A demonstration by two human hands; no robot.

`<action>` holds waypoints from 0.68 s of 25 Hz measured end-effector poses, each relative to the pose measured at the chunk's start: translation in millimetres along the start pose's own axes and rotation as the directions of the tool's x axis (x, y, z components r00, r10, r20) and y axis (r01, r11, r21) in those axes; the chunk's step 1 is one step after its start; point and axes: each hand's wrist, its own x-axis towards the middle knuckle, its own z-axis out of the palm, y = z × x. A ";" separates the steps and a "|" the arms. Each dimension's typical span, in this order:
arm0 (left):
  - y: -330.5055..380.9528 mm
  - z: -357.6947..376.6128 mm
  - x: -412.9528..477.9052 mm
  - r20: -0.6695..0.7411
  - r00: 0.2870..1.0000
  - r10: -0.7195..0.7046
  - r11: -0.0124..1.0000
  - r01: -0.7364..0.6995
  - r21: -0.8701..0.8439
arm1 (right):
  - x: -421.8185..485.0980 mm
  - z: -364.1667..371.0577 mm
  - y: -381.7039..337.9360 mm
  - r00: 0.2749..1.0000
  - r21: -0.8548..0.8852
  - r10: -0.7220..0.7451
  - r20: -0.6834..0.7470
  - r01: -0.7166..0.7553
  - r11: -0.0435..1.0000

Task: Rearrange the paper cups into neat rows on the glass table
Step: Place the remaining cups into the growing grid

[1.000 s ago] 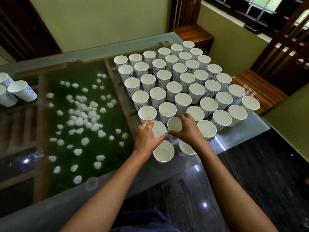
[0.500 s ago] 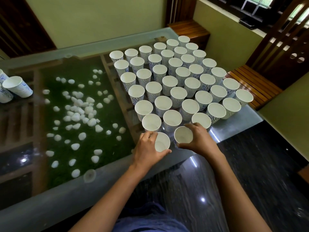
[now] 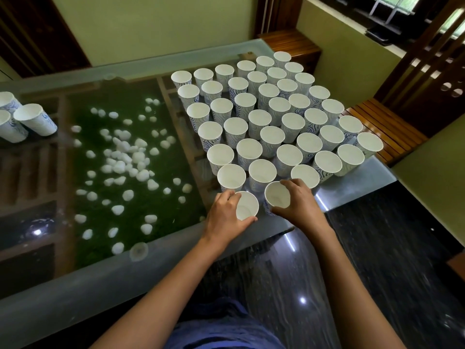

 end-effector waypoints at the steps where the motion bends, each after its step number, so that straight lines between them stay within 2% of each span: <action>1: -1.0 -1.4 -1.0 -0.001 1.000 0.003 1.000 -0.003 -0.016 | -2.6 -0.4 -3.9 1.000 0.008 -0.010 -0.015 0.010 1.000; 6: -18.9 -23.0 -11.9 -0.059 0.998 0.001 1.000 -0.003 -0.029 | -16.7 8.5 -47.9 0.988 0.052 -0.152 -0.033 0.154 0.987; 11: -82.4 -82.3 -53.5 -0.198 0.963 -0.183 0.983 0.173 -0.068 | -26.3 48.4 -127.1 0.944 0.150 -0.326 0.057 0.314 0.937; 14: -141.5 -136.7 -100.1 -0.289 0.894 -0.342 0.940 0.324 -0.109 | -31.5 93.4 -192.3 0.894 0.186 -0.420 0.155 0.391 0.901; 17: -211.2 -198.5 -150.9 -0.407 0.780 -0.475 0.878 0.449 -0.166 | -40.5 151.2 -273.0 0.825 0.256 -0.505 0.252 0.447 0.857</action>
